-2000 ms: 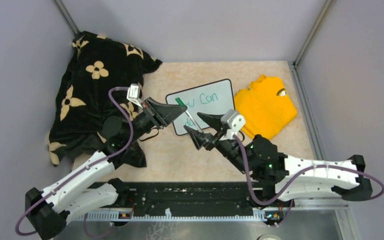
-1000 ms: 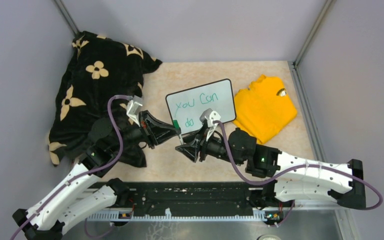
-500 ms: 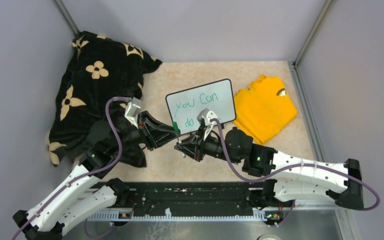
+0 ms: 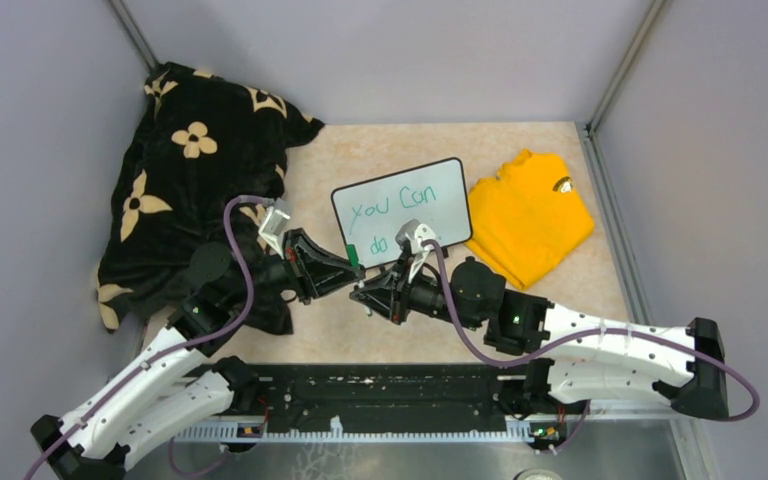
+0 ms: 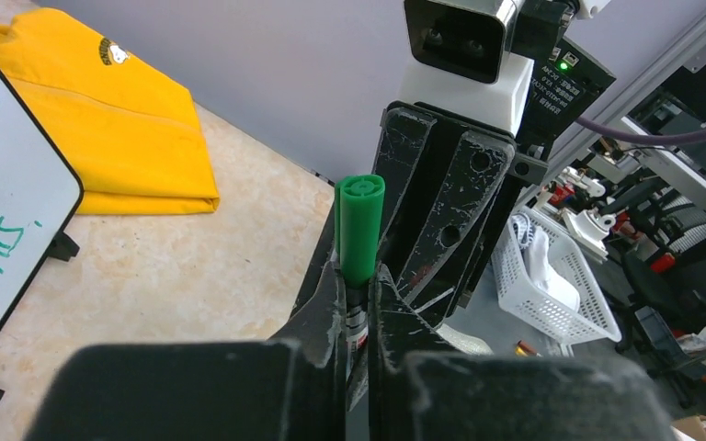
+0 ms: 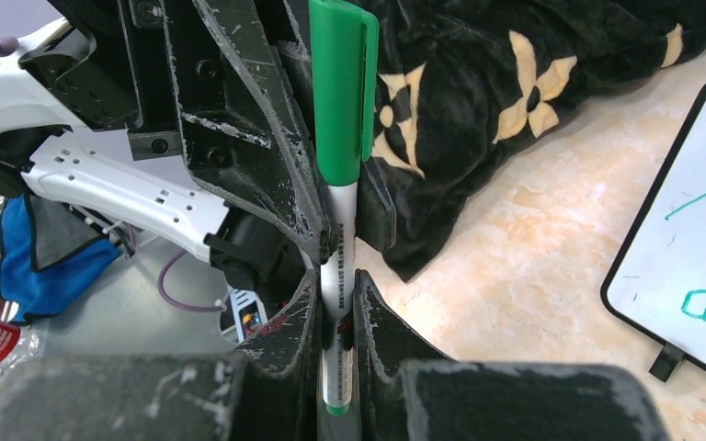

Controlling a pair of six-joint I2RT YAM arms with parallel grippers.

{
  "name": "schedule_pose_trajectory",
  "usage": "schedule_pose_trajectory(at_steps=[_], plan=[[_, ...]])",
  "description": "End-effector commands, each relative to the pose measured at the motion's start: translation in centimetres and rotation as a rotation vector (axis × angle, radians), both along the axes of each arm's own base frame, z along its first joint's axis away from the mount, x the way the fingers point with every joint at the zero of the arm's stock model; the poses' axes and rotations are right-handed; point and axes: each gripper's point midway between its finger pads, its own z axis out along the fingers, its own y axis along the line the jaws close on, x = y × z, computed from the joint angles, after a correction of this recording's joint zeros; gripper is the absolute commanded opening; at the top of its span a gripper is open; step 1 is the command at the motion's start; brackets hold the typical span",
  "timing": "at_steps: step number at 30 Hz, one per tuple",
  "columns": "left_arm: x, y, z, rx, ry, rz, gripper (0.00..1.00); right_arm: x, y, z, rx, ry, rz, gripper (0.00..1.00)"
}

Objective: Write a sentence on the whiteboard
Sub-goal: Place the whiteboard marker at the center of the board.

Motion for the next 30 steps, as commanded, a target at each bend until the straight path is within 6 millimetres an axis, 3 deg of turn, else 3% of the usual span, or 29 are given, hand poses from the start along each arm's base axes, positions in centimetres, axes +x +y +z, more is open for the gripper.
schedule_pose_trajectory(at_steps=[1,4,7,9,12,16,21,24,30], plan=[[-0.5,-0.2,-0.2,-0.009,0.013,-0.029,0.0,0.7,-0.4,2.0,0.063,-0.037,-0.028,0.0],[0.8,0.0,-1.0,0.022,0.036,0.041,0.0,1.0,-0.8,1.6,0.052,-0.024,-0.054,0.01],[2.5,0.6,-2.2,0.077,0.064,0.15,0.0,1.6,-1.8,1.0,0.031,-0.012,-0.105,0.22],[3.8,1.3,-3.0,0.111,0.08,0.235,0.0,2.1,-2.8,0.3,0.005,-0.004,-0.149,0.3],[5.5,2.5,-5.5,0.206,0.131,0.356,0.0,3.2,-5.0,-1.0,-0.043,0.008,-0.249,0.4],[7.8,4.8,-9.3,0.346,0.216,0.541,0.0,4.8,-9.2,-2.9,-0.103,0.031,-0.428,0.49],[9.1,7.9,-14.8,0.524,0.345,0.726,0.0,6.5,-14.3,-4.8,-0.151,0.067,-0.659,0.5],[9.2,9.1,-17.7,0.613,0.405,0.784,0.0,7.0,-16.2,-6.2,-0.191,0.099,-0.757,0.48],[9.3,9.4,-21.4,0.735,0.481,0.796,0.0,7.3,-16.1,-7.3,-0.231,0.102,-0.773,0.48]])
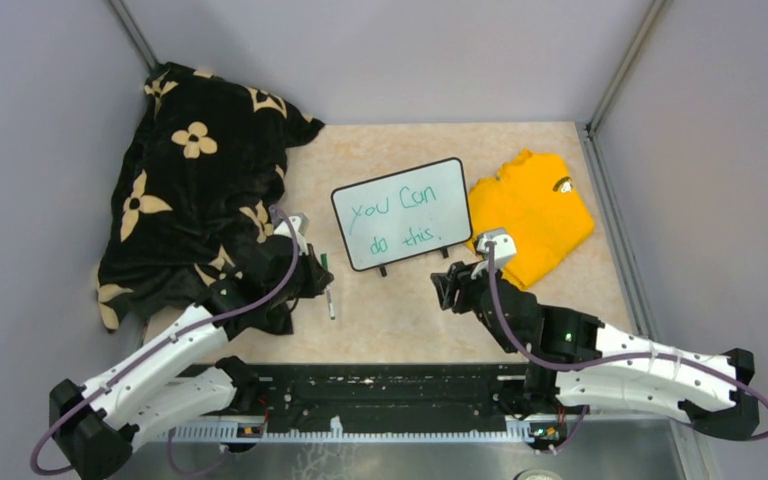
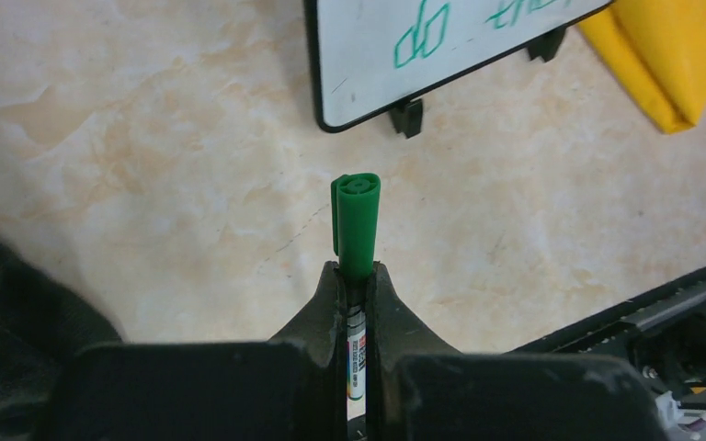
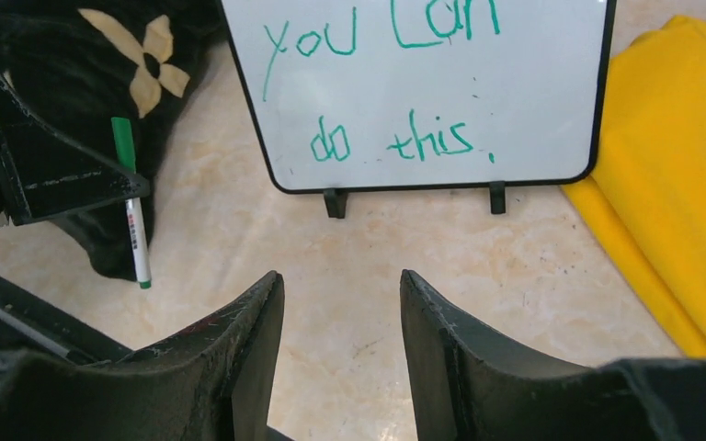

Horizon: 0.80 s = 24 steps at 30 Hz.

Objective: Write a sentence on the whiteboard
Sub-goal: Place the whiteboard marker at the center of the board.

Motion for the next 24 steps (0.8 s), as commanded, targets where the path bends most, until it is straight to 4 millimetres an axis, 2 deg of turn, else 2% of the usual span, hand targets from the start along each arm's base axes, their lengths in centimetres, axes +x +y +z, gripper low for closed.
schedule_pose_trajectory(at_steps=[1,9,24], plan=[[0.1,1.6,-3.6,0.108,0.098,0.075,0.0,0.9,-0.8,-0.6,-0.017,0.0,-0.074,0.48],[1.0,2.1,-7.9,0.189,0.225,0.114,0.0,1.6,-0.1,-1.1,-0.06,-0.018,-0.064,0.48],[1.8,2.8,-11.3,0.209,0.337,0.117,0.0,2.2,-0.1,-1.2,-0.098,-0.038,-0.081,0.48]])
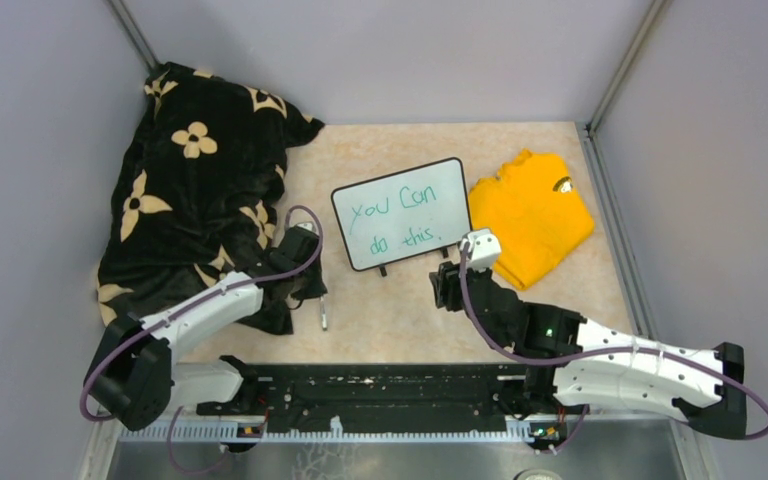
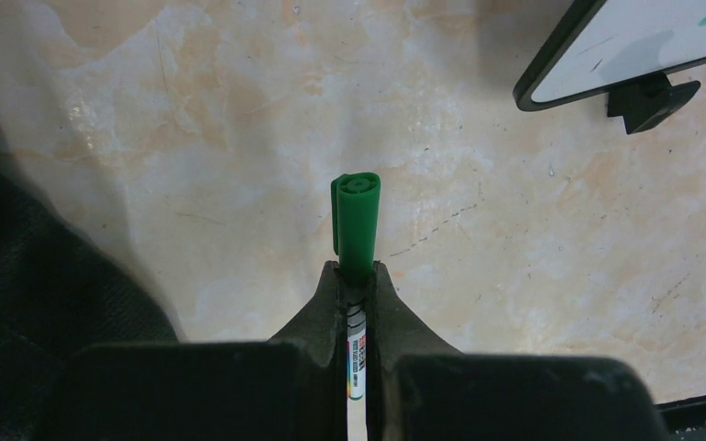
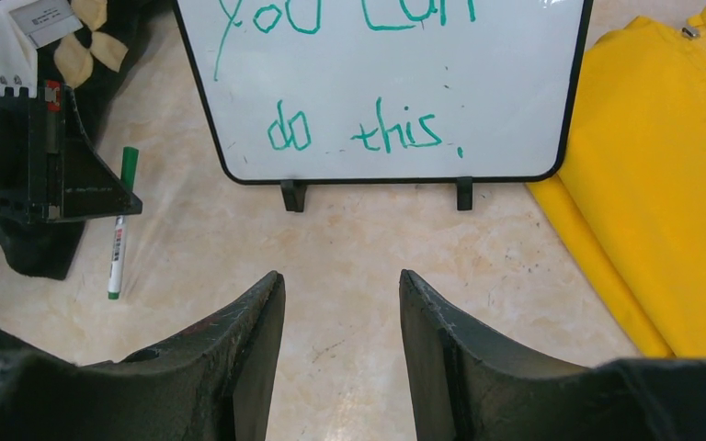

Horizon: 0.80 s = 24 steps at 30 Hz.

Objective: Write a sentence on the whiteboard
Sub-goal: Place the whiteboard marker at the center of the board.

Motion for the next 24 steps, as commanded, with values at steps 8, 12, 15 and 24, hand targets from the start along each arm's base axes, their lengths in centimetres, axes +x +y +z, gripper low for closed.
schedule_pose_trajectory(at_steps=[8,12,15,24], plan=[[0.5,-0.7,-0.8,-0.049,0.037,-0.022,0.0,1.1,0.4,1.4,0.003,-0.042,-0.029,0.48],[0.3,-0.6,-1.1,-0.043,0.056,-0.025,0.0,1.1,0.4,1.4,0.003,-0.042,-0.026,0.48],[0.1,-0.9,-1.5,-0.05,0.08,-0.024,0.0,1.1,0.4,1.4,0.004,-0.043,-0.024,0.48],[1.8,-2.6,0.1,-0.125,0.074,-0.011,0.0,1.0,0.3,2.0,0.017,-0.049,-0.022,0.48]])
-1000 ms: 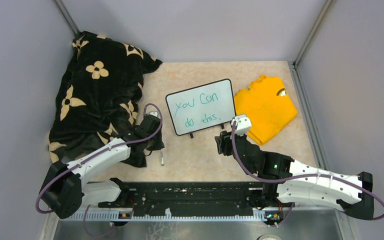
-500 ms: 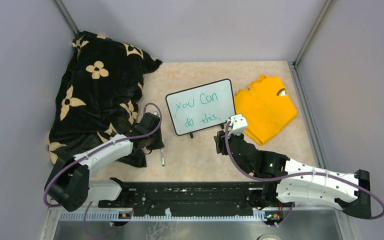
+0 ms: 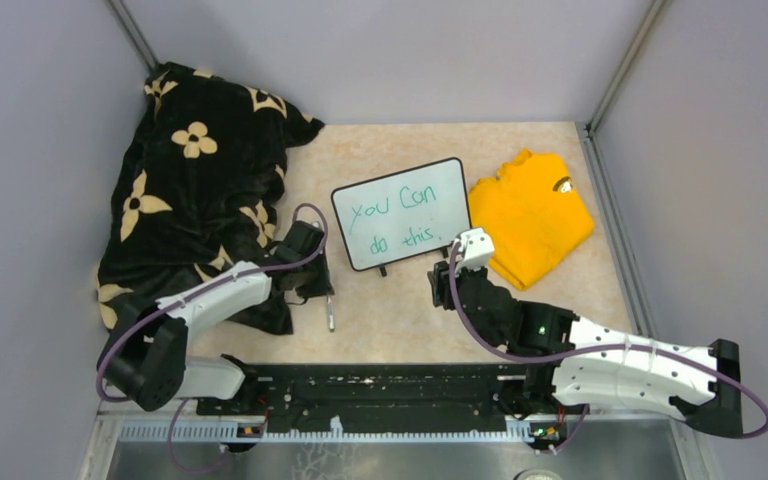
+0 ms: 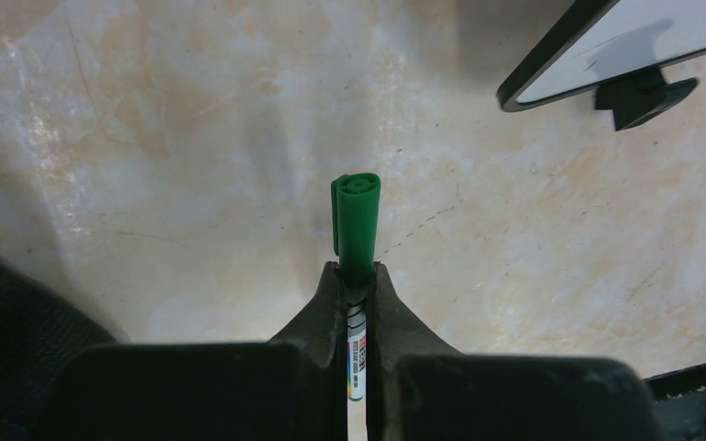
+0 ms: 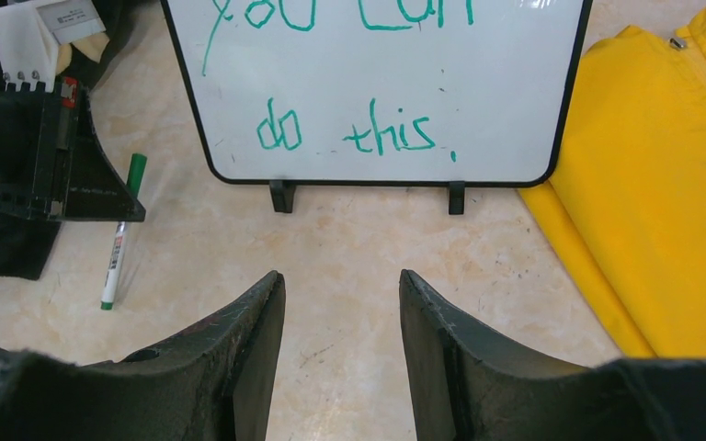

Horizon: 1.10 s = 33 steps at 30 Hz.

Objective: Write a sentence on the whiteboard
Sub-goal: Place the whiteboard marker at the center of the board.

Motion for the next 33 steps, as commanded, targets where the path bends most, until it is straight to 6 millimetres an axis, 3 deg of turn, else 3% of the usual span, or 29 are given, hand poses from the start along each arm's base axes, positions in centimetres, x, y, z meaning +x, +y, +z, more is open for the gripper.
schedule_pose_trajectory(at_steps=[1,7,17,33], plan=[[1.8,-1.6,2.0,-0.083,-0.022,0.003,0.0,0.5,-0.1,2.6,0.074,-0.041,-0.019,0.48],[2.6,-2.7,1.9,-0.124,0.014,-0.019,0.04,0.4,-0.3,2.4,0.086,-0.039,-0.02,0.48],[3.9,-2.2,0.7,-0.128,0.051,-0.011,0.08,0.2,-0.5,2.1,0.096,-0.033,-0.022,0.48],[3.3,-1.6,-1.5,-0.099,0.1,-0.013,0.16,0.3,-0.5,1.8,0.087,-0.033,-0.027,0.48]])
